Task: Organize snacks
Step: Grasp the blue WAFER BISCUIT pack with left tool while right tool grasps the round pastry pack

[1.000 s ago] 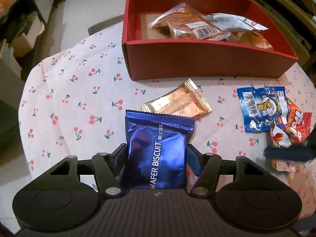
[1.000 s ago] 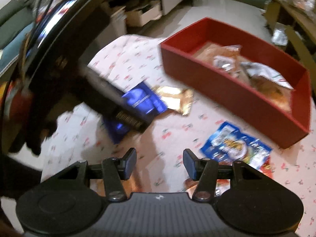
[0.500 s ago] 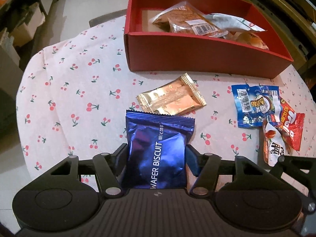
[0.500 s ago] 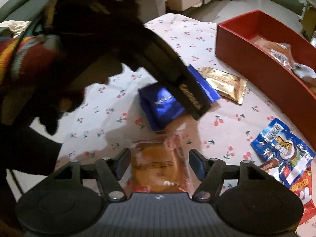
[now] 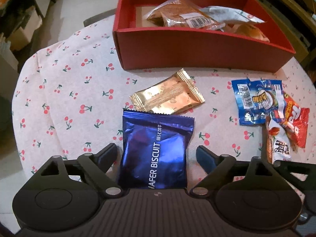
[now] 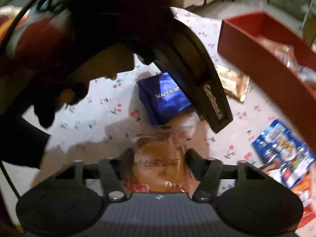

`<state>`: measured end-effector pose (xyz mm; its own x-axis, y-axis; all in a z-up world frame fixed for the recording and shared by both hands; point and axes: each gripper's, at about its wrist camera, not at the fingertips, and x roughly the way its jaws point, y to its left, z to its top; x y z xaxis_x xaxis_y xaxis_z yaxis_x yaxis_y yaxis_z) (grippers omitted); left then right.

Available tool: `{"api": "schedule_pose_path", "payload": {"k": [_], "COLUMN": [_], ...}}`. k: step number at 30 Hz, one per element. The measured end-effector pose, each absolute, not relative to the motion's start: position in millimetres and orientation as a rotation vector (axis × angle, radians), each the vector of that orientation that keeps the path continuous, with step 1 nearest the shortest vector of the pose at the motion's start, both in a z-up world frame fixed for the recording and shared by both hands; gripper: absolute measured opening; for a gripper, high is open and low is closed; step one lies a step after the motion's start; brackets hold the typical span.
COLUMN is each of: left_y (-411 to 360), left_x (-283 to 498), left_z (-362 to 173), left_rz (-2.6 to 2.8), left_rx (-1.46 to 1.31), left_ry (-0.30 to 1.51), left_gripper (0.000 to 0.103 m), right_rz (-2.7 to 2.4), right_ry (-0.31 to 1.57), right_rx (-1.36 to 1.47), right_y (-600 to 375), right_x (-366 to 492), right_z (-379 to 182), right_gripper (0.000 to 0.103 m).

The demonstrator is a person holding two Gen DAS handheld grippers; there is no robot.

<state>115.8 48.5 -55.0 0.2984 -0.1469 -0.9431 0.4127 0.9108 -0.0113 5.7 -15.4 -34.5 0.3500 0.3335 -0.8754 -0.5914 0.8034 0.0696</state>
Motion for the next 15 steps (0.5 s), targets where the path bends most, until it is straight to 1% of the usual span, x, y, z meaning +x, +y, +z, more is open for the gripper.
{"api": "schedule_pose_path", "payload": {"k": [2,6,9,15], "left_y": [45,44,47,45], "left_x": [114,106,97,70], "left_z": [-55,-51,-49,-46], "left_rz": [-0.369,-0.376,-0.375,-0.395], "left_rx": [0.269,0.266,0.255,0.238], "left_ry": [1.210,1.207,1.207,1.223], "left_gripper": [0.089,0.076,0.072,0.073], "right_rz": [0.594,0.530,0.482,0.407], "right_ry": [1.057,1.064,1.075,1.096], "right_rx": [-0.270,-0.249,-0.196,-0.116], "right_y": [-19,-34,-53,-85], "right_x": [5,1,-5,-15], "right_z": [-34,-27,-20,-18], "right_gripper": [0.073,0.073,0.073,0.073]}}
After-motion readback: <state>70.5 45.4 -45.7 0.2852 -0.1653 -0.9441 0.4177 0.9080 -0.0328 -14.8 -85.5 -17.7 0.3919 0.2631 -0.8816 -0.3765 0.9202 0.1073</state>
